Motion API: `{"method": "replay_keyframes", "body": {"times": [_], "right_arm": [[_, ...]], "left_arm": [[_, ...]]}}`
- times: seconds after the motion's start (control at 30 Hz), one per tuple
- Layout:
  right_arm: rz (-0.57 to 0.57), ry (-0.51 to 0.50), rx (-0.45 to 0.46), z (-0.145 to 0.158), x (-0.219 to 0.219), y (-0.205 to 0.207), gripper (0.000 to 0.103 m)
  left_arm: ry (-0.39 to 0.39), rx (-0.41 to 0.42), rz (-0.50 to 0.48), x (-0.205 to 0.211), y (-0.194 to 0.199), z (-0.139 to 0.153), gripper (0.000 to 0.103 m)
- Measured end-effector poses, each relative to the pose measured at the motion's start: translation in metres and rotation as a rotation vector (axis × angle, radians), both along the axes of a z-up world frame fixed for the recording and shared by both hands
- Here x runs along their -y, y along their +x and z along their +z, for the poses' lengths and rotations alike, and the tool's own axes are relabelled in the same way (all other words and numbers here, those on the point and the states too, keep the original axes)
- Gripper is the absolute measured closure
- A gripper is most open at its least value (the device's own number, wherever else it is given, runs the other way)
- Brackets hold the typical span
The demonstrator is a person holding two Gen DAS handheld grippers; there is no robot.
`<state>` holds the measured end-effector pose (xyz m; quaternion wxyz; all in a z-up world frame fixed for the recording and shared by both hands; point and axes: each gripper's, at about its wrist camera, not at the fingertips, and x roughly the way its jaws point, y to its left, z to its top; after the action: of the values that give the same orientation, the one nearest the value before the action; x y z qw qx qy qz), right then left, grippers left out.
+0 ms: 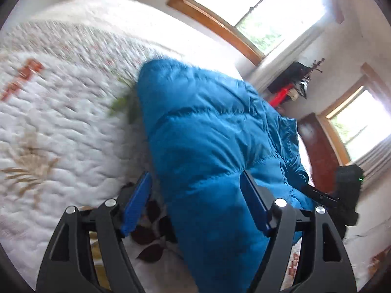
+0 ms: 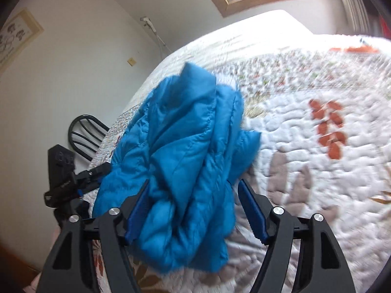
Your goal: Fold large clothes
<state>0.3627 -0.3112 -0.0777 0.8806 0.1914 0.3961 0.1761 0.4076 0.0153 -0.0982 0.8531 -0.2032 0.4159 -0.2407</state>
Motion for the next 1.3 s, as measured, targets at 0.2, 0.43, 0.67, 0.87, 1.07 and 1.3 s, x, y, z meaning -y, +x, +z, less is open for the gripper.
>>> {"method": "replay_keyframes", "body": {"times": [0.2, 0.43, 0.67, 0.87, 1.07, 1.3], "right_arm": [[0.071, -0.108, 0.077, 0.037, -0.030, -0.032, 0.067], [0.077, -0.190, -0.034, 0.018, -0.051, -0.021, 0.076], [0.086, -0.176, -0.122, -0.032, -0.046, -0.012, 0.079], [0.079, -0.141, -0.078, -0.027, -0.038, -0.020, 0.079], [0.049, -0.145, -0.024, 0.003, -0.030, -0.064, 0.051], [-0.002, -0.263, 0.013, 0.014, -0.041, -0.121, 0.009]], "left_arm": [[0.113, 0.149, 0.024, 0.012, -0.057, 0.048, 0.030], [0.199, 0.142, -0.032, 0.052, -0.076, 0.026, 0.030], [0.315, 0.134, -0.046, 0.065, -0.072, -0.015, 0.025], [0.308, 0.102, -0.037, 0.057, -0.072, -0.012, 0.025], [0.343, 0.128, 0.007, 0.043, -0.102, 0.017, 0.020], [0.428, 0.212, 0.097, 0.032, -0.162, 0.037, 0.008]]}}
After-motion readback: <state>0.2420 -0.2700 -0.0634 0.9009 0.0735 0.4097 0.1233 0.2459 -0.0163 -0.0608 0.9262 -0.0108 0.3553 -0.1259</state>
